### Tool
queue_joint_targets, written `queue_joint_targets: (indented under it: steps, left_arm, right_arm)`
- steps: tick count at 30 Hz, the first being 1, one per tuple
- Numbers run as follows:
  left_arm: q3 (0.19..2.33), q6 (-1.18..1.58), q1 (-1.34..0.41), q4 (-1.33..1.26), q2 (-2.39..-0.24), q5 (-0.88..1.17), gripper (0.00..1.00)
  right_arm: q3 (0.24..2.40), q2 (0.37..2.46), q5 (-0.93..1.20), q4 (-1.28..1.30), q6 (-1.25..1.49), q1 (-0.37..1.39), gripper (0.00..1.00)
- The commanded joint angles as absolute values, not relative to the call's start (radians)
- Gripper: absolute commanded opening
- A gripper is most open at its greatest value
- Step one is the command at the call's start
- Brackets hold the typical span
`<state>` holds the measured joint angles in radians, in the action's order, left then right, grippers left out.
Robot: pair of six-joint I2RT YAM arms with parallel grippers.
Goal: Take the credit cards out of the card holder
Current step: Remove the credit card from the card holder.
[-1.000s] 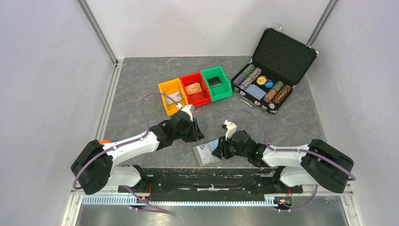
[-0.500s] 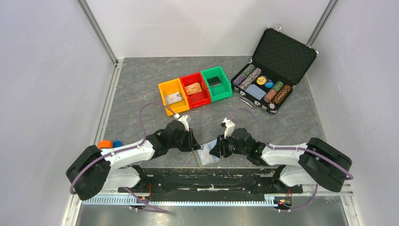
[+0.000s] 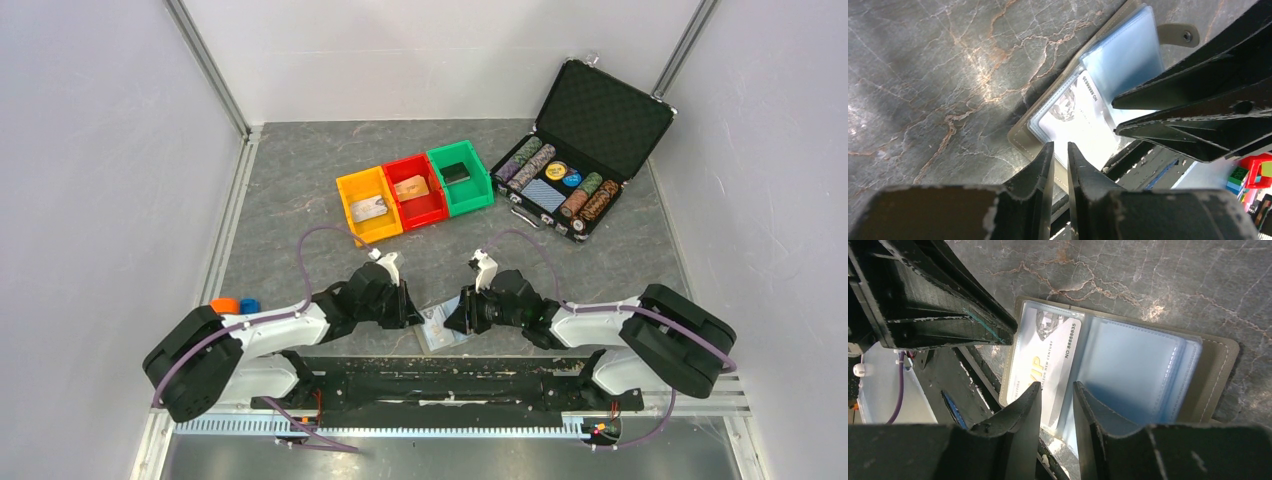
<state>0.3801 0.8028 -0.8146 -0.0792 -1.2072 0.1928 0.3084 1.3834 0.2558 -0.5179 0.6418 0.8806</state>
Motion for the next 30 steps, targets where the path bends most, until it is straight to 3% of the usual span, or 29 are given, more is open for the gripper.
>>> queue_joint_targets:
  steps: [1, 12, 22, 30]
  left_arm:
    - [0.350, 0.822, -0.815, -0.142, -1.228, 0.174, 0.22]
    - [0.340, 0.823, -0.815, -0.186, -1.292, 0.179, 0.19]
    - [0.356, 0.804, -0.815, -0.138, -1.272, 0.149, 0.20]
    - [0.358, 0.819, -0.815, -0.158, -1.291, 0.166, 0.20]
  right_arm:
    - [0.307, 1.387, 0.256, -0.600, 0.663, 0.873, 0.32]
    - [0.273, 1.403, 0.268, -0.639, 0.718, 0.863, 0.31]
    - [0.309, 1.337, 0.180, -0.479, 0.665, 0.859, 0.31]
    - [0.290, 1.388, 0.241, -0.554, 0.702, 0.858, 0.31]
